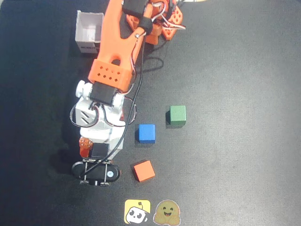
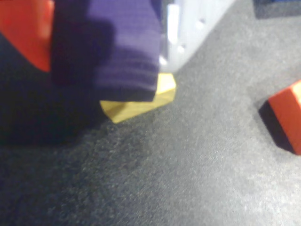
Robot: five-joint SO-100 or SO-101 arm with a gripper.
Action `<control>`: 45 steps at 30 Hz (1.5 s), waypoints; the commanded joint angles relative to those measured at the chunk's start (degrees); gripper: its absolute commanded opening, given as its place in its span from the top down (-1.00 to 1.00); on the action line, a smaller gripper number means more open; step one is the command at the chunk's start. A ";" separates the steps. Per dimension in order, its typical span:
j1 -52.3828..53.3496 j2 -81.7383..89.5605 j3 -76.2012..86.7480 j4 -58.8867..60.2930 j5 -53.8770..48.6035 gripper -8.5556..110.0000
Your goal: Put the purple cube on top of the yellow cube.
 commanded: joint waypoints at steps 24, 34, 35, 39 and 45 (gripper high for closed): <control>0.00 2.20 5.19 -3.43 -1.76 0.75; 0.35 2.72 6.68 -3.69 -0.53 0.64; 0.44 2.81 6.68 -3.69 -0.53 0.64; 0.70 2.81 6.77 -3.69 0.35 0.63; 1.14 2.90 6.50 -3.69 1.93 0.62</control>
